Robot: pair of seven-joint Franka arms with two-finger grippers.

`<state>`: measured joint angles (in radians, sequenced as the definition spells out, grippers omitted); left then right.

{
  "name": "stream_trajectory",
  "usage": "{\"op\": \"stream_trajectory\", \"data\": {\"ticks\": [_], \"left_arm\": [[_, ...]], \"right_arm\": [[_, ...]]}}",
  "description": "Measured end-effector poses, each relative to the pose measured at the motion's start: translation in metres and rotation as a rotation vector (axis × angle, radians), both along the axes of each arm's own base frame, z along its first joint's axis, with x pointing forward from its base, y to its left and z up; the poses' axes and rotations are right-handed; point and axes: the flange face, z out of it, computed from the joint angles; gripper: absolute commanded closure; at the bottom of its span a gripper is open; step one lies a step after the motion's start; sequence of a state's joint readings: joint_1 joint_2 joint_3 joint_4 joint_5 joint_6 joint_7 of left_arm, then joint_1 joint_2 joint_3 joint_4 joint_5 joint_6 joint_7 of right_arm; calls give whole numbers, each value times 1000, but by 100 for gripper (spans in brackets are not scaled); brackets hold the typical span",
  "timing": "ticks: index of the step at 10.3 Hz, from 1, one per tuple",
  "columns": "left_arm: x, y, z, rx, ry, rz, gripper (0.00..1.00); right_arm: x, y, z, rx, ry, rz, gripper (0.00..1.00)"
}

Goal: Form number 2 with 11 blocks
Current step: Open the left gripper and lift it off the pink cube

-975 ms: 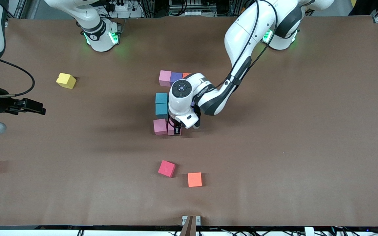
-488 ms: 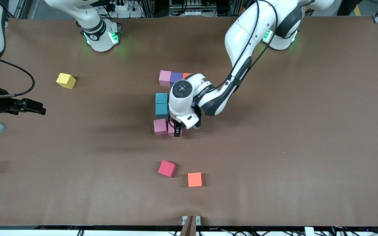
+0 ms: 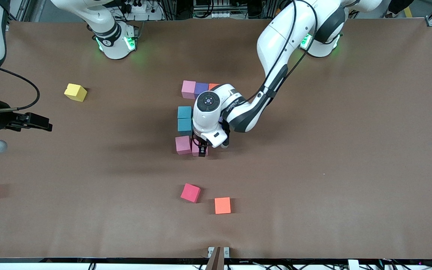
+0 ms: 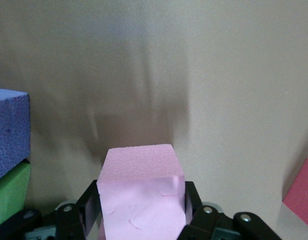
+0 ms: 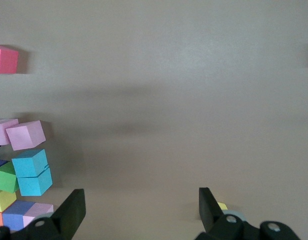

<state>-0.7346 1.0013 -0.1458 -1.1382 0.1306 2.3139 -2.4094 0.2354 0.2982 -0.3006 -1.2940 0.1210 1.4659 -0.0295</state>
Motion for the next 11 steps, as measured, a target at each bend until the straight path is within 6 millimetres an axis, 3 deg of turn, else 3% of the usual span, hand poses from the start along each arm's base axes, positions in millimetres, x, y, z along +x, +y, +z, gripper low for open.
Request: {"op": "stream_trajectory", "data": {"ticks": [11], "left_arm": [[-4,1,19,41,37,-5,27]], "right_arm": [[0,0,0,0,0,0,0]]}}
